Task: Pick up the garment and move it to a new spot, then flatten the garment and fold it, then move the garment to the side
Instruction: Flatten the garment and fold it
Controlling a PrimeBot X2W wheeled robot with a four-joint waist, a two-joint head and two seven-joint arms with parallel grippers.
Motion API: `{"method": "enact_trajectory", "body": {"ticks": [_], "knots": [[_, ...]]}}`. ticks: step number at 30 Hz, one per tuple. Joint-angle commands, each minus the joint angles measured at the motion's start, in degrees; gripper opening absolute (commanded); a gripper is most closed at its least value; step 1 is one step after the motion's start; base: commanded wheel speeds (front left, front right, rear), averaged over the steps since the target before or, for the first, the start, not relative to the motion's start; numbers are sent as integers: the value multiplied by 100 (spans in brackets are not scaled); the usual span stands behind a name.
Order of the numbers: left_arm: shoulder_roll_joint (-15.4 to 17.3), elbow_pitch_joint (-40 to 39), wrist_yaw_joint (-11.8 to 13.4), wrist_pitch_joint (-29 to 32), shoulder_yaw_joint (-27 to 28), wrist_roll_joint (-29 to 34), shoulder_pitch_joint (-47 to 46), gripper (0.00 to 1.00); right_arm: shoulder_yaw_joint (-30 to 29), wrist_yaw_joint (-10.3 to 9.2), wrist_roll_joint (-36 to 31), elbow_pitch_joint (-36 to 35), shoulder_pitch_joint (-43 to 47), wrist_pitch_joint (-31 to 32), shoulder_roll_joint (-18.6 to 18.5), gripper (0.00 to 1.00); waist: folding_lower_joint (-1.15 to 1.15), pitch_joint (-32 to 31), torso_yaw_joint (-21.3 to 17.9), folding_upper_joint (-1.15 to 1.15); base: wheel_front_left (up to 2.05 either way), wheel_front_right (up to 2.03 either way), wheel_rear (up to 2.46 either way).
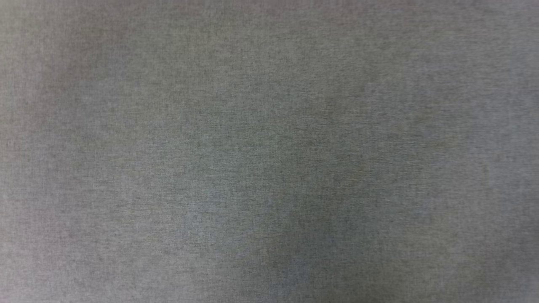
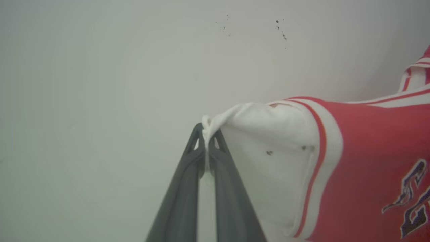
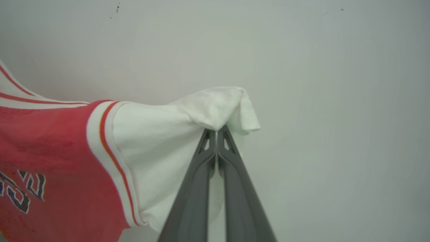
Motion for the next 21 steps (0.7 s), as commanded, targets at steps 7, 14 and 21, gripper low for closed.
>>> {"method": "enact_trajectory", "body": {"ticks": [7,14,21], "knots": [[-107,493,-101,-344,-42,-103,274,0,332,-6,66,680,129,-482,238,0,-1,218,99,0,0,0,0],[-193,842,-197,-763,-128,-324,1005,0,726,-6,274,1038,791,-984,375,0,-1,210,56,0,0,0,0],[-202,906,-172,-1270,-211,-636,2346,0,1091,-6,613,1146,1891,-1437,514,0,-1,-78,23,0,0,0,0]]}}
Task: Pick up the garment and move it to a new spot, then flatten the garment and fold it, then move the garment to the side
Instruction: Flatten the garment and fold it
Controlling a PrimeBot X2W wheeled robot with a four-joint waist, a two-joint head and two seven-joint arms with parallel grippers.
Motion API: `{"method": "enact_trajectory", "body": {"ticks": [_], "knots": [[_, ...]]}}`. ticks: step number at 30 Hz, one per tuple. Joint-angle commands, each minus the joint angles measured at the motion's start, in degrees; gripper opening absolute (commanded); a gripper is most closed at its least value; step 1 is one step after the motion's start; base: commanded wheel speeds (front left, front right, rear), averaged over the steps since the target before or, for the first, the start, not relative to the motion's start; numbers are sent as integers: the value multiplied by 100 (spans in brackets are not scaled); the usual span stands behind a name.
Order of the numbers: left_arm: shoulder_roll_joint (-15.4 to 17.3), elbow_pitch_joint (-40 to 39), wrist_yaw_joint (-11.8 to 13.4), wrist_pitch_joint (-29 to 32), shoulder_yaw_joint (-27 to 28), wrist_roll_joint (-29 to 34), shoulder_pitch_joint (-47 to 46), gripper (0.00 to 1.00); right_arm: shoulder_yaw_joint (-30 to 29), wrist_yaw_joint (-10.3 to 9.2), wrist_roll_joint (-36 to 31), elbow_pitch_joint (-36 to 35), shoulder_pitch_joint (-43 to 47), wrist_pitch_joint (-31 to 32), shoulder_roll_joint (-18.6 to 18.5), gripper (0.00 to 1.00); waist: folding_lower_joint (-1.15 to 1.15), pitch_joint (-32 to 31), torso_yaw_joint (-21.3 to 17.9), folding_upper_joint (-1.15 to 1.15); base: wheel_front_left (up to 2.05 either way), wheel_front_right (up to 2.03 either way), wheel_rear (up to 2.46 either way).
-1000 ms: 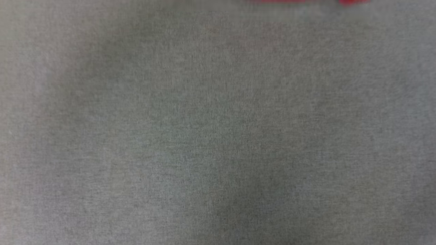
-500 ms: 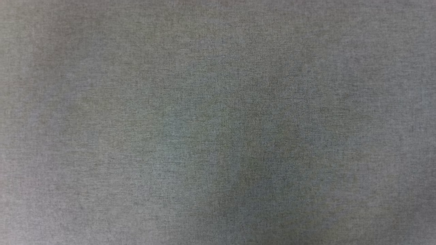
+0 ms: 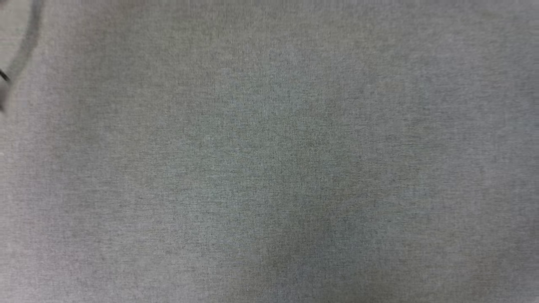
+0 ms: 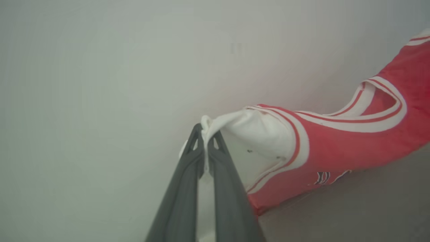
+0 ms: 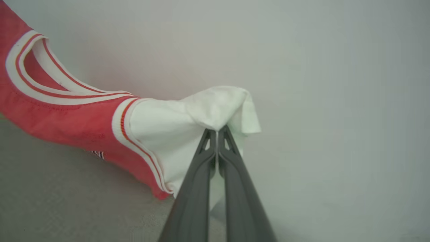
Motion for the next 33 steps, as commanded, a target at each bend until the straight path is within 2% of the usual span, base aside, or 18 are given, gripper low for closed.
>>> {"method": "enact_trajectory", "body": {"ticks": [1,6,10,19,28,33], "knots": [[38,-54,52,-119,-16,-72,401,0,120,-6,59,-25,332,-79,3,0,-1,-127,-11,0,0,0,0],[121,-312,203,-357,-94,-334,1659,0,364,-6,304,-175,1363,-325,-66,0,-1,-449,17,0,0,0,0],[223,-684,440,-450,-180,-529,2745,0,524,-6,540,-380,2278,-480,-203,0,-1,-746,25,0,0,0,0],[681,-1679,1003,-556,-272,-1080,5066,0,783,-6,913,-983,4209,-515,-647,0,-1,-1405,-71,0,0,0,0],[978,-2283,1461,-603,-359,-1540,6742,0,612,-7,1188,-1501,5923,-313,-1135,0,-1,-2158,-125,0,0,0,0],[1122,-2612,1658,-585,-426,-1790,7459,0,386,-7,1317,-1904,6906,25,-1399,0,-1,-2535,-119,0,0,0,0]]}}
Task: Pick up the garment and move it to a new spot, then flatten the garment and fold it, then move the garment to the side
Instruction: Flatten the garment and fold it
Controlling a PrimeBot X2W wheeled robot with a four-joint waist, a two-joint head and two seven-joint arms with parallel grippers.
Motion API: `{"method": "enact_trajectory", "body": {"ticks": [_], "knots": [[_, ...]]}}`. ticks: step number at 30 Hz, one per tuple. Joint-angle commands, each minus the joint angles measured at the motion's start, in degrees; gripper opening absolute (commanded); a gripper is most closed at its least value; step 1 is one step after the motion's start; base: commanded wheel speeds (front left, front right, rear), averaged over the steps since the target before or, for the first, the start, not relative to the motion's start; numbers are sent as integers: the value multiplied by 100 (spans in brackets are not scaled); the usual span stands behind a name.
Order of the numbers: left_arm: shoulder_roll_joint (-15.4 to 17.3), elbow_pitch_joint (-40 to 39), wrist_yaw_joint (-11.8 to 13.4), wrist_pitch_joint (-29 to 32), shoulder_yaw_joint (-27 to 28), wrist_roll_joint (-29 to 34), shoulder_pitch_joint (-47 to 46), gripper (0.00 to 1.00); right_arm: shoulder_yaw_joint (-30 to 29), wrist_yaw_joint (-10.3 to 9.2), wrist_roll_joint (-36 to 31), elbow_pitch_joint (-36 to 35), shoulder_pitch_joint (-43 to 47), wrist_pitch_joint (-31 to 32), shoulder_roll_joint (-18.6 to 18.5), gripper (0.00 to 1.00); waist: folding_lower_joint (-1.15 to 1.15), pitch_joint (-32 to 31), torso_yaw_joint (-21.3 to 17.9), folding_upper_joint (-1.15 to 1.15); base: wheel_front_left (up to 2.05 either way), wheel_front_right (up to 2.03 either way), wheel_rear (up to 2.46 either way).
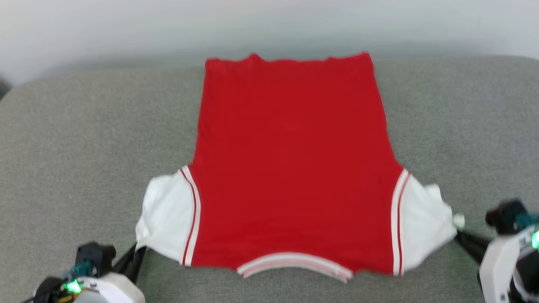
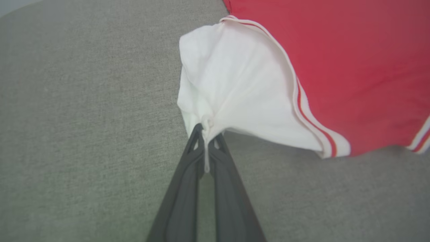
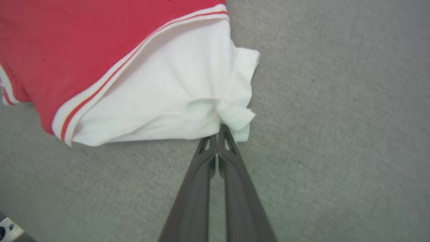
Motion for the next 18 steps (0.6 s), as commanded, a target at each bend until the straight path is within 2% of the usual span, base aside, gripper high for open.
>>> {"method": "enact_trajectory", "body": {"ticks": [1,10,18], "knots": [[54,-135,124,-15,20,-114,291,0,-77,-8,52,-147,489,172,-172,0,1,-283,15,0,0,0,0],[198,-644,425,186,-308,-353,1295,0,-642,-8,255,-892,2039,919,-520,0,1,-683,122,0,0,0,0],[228,-766,450,238,-419,-396,1488,0,-1060,-8,311,-1349,2749,1586,-551,0,1,-743,226,0,0,0,0]]}}
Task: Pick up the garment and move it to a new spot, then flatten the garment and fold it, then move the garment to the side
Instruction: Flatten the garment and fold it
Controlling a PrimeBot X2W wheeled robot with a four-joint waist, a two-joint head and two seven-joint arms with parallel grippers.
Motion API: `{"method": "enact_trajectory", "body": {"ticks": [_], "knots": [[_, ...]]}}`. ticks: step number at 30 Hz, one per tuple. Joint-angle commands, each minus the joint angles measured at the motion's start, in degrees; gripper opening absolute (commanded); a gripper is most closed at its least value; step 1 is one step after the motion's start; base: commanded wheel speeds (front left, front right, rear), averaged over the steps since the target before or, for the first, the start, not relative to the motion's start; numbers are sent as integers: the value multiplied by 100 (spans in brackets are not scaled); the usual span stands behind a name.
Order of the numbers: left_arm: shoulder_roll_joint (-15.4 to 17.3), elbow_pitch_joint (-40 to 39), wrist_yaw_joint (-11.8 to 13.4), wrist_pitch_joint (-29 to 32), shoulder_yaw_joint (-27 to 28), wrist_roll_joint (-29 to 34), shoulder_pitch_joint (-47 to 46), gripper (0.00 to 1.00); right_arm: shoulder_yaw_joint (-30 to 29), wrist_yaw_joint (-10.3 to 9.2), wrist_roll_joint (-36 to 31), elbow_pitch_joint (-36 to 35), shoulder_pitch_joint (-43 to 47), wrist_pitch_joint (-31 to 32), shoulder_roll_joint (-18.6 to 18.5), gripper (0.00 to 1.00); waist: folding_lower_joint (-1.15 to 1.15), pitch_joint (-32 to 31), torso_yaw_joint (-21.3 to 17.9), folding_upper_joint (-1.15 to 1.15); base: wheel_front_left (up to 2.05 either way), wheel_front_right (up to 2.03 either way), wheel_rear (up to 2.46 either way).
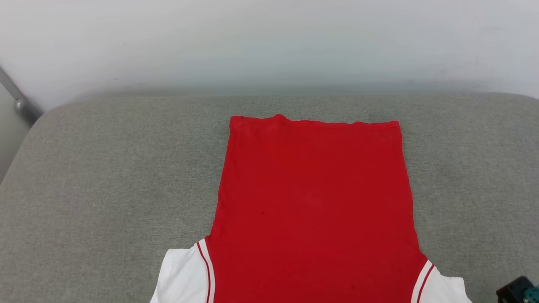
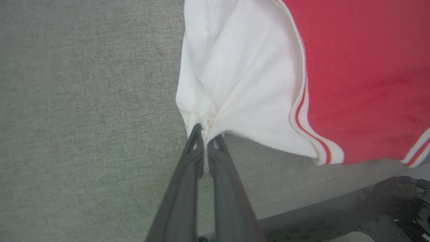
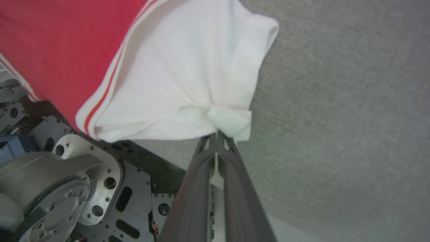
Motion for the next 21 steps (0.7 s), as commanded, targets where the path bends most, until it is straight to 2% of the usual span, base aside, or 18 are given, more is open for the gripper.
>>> {"method": "enact_trajectory", "body": {"ticks": [1,2,3,7,14,17,21], "knots": [[7,5,4,7,-18,9,-10,0,-132,-8,-16,-54,50,46,19,14,1,5,16,0,0,0,0],[-8,5,-25,22,-30,28,-41,0,-225,-8,-38,-109,54,82,59,47,1,11,26,0,0,0,0],[-20,8,-41,30,-42,50,-70,0,-316,-8,-42,-170,48,122,85,100,1,16,35,0,0,0,0],[-30,16,-67,21,-60,168,-230,0,-803,-7,-64,-477,-118,301,-30,100,1,80,81,0,0,0,0],[-87,-43,-112,9,-74,415,-577,0,-1714,-7,65,-1147,-893,860,-584,100,1,478,260,0,0,0,0],[-120,-72,-118,11,-100,596,-788,0,-1858,-7,234,-1381,-1520,1377,-867,100,1,790,365,0,0,0,0],[-211,-182,-121,17,-120,816,-1125,0,-1827,-7,616,-1410,-2477,2520,-1234,100,1,1304,573,0,0,0,0]]}}
